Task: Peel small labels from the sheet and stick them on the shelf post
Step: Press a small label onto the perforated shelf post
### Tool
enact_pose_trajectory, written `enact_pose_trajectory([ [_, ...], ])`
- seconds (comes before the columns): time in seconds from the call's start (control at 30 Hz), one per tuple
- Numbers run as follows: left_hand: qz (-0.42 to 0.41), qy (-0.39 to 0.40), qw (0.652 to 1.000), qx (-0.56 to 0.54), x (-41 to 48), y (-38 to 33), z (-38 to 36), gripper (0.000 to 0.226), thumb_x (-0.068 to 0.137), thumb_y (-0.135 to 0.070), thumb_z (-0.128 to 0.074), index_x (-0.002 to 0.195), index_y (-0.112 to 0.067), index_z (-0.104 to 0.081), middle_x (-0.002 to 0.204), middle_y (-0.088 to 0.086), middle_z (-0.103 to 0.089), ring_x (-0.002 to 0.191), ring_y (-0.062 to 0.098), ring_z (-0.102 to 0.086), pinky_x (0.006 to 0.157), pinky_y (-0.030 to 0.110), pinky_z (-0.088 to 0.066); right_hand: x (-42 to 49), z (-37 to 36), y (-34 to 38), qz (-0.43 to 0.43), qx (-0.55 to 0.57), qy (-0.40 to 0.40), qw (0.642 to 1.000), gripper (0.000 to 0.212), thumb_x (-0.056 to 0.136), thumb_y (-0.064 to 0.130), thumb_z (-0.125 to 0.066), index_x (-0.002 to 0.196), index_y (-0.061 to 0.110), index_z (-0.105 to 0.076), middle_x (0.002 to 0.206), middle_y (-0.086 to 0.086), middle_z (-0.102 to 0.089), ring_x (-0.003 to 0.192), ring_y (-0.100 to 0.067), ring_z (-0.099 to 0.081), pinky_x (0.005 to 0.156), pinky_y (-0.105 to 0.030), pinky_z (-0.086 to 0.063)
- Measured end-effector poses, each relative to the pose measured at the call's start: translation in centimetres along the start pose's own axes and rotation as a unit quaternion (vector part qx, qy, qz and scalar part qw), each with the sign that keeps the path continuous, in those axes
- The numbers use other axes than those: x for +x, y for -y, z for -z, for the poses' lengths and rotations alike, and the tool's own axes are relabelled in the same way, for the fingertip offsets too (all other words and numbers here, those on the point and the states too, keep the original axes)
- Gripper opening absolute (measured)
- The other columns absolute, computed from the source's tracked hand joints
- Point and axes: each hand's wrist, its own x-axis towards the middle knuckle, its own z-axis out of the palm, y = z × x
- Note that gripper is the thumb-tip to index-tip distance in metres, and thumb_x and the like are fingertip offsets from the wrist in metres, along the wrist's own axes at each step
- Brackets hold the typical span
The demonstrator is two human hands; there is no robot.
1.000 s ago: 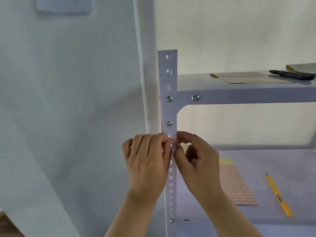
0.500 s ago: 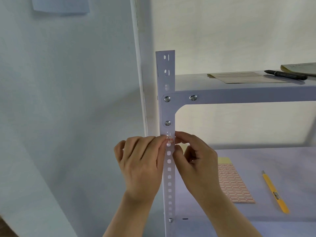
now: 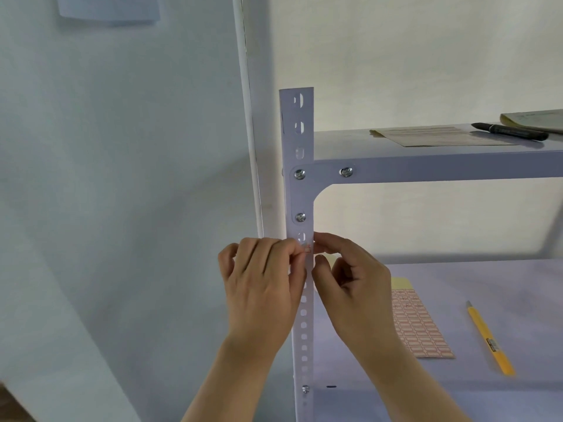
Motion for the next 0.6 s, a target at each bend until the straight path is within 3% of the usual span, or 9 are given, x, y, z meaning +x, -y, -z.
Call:
enact_pose_trajectory([
  [0.17,-0.013,0.012,1.000,0.005,-0.2,0.2,0.2,0.014,0.092,-0.018,-0.064,0.078,-0.017,-0.066,0.072,-0.004,-0.066,0.072,0.025,-0.061,0.079,0.037,-0.038,-0.1,0.0,-0.4,-0.007,-0.008,0.010,1.000,0.025,0.083,0.013,-0.063,0.105,0.021,-0.074,0.086,0.010,-0.074,0.044,-0.007,-0.042,0.049,-0.010,-0.035],
  [0.4,-0.021,0.021,1.000,0.000,-0.6,0.4,0.4,0.014,0.091,-0.018,-0.065,0.077,-0.017,-0.064,0.072,-0.005,-0.064,0.072,0.024,-0.059,0.080,0.039,-0.040,-0.2,0.3,-0.4,0.009,-0.023,0.010,1.000,0.027,0.083,0.025,-0.060,0.106,0.021,-0.074,0.088,0.011,-0.074,0.045,-0.009,-0.043,0.050,-0.009,-0.034],
  [0.6,-0.016,0.024,0.999,-0.026,-1.2,0.1,0.4,0.018,0.093,-0.018,-0.061,0.076,-0.016,-0.066,0.071,-0.004,-0.065,0.071,0.024,-0.059,0.080,0.039,-0.041,-0.4,0.7,-0.4,0.074,-0.073,0.003,0.995,0.021,0.085,0.012,-0.069,0.104,0.018,-0.073,0.093,0.014,-0.065,0.051,-0.010,-0.048,0.054,-0.007,-0.037],
])
